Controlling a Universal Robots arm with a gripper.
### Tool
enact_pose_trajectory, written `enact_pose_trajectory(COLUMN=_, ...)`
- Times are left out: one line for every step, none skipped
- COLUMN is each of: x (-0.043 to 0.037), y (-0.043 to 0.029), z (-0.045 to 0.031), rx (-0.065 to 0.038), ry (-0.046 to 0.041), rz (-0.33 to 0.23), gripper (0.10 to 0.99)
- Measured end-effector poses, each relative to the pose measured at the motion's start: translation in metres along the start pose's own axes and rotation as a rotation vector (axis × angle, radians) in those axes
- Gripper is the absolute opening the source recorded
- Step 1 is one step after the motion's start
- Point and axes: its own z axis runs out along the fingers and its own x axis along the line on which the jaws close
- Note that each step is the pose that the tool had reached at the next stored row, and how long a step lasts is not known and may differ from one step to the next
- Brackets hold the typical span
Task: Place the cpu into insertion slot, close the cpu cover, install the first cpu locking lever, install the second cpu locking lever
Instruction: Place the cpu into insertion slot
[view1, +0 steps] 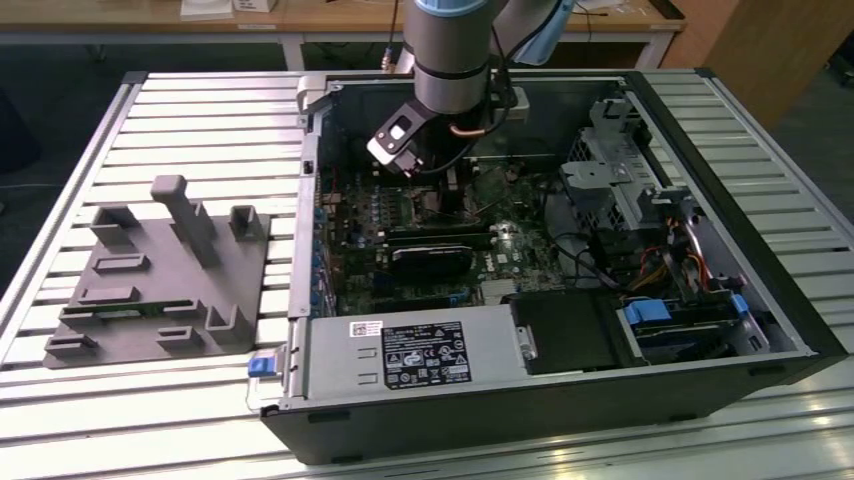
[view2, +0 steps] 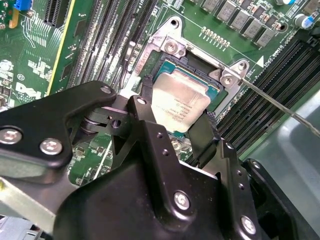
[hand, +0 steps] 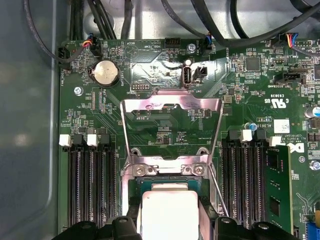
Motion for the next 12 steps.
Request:
enact_pose_trajectory(x=0.0000, y=0.0000, z=0.0000, rx=0.000, ry=-0.0001, rz=0.000, gripper=0.537)
enact_pose_trajectory(x=0.0000, y=0.0000, z=0.0001, rx=0.000, ry=0.0000, rz=0.000, gripper=0.537)
enact_pose_trajectory(x=0.0000, y=0.0000, z=0.0001, rx=0.000, ry=0.0001, rz=0.000, gripper=0.537)
enact_pose_trajectory(x=0.0000, y=0.0000, z=0.0002, rx=0.000, ry=0.0001, rz=0.000, gripper=0.537)
enact_pose_trajectory(x=0.0000, y=0.0000, z=0.0002, rx=0.000, ry=0.0001, rz=0.000, gripper=0.537)
enact_pose_trajectory(x=0.0000, y=0.0000, z=0.0002, rx=0.000, ry=0.0001, rz=0.000, gripper=0.537)
enact_pose_trajectory(x=0.0000, y=0.0000, z=0.0002, rx=0.000, ry=0.0001, rz=0.000, gripper=0.537)
enact_pose_trajectory(x=0.0000, y=0.0000, z=0.0003, rx=0.000, ry=0.0001, rz=0.000, gripper=0.549)
enact_pose_trajectory(x=0.0000, y=0.0000, z=0.0003, rx=0.000, ry=0.0002, rz=0.000, gripper=0.549)
enact_pose_trajectory(x=0.0000, y=0.0000, z=0.0003, rx=0.000, ry=0.0001, rz=0.000, gripper=0.612)
enact_pose_trajectory(x=0.0000, y=0.0000, z=0.0003, rx=0.000, ry=0.0002, rz=0.000, gripper=0.612)
enact_pose_trajectory(x=0.0000, y=0.0000, z=0.0003, rx=0.000, ry=0.0001, rz=0.000, gripper=0.612)
